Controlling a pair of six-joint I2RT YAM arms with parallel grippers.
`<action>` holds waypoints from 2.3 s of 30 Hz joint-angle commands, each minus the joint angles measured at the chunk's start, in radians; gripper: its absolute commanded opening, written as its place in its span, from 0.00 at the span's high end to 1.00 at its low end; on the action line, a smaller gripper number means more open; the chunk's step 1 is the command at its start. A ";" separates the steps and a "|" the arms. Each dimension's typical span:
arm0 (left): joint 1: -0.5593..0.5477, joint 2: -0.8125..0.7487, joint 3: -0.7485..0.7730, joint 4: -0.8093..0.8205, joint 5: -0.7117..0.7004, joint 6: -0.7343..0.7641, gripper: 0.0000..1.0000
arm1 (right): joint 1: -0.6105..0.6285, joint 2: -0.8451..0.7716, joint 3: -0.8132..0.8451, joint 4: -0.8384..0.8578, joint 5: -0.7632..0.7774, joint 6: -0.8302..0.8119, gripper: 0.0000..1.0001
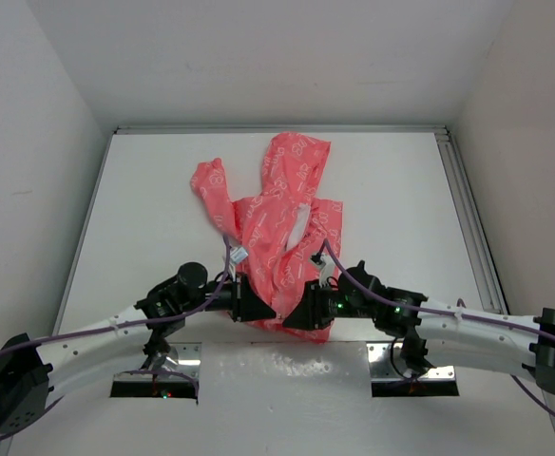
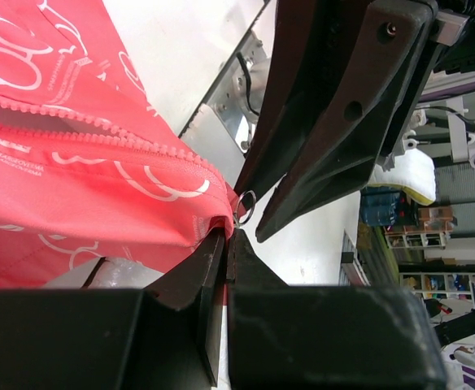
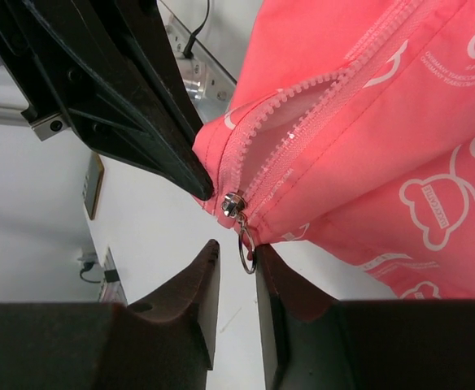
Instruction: Zip up the jacket
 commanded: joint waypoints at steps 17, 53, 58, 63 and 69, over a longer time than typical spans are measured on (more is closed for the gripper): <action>-0.028 -0.013 -0.010 0.053 -0.006 0.000 1.00 | 0.005 0.016 0.088 -0.006 0.024 -0.026 0.84; -0.030 -0.031 -0.021 0.042 -0.018 -0.001 1.00 | 0.006 0.020 0.094 -0.018 0.030 -0.007 0.86; -0.030 -0.019 -0.007 0.030 -0.014 0.009 1.00 | 0.006 -0.015 0.111 -0.062 0.050 -0.012 0.74; -0.030 -0.016 -0.014 0.048 -0.015 0.002 1.00 | 0.008 -0.012 0.102 -0.066 0.037 -0.001 0.79; -0.030 -0.019 -0.019 0.050 -0.020 0.000 1.00 | 0.017 -0.006 0.089 -0.070 0.037 0.014 0.78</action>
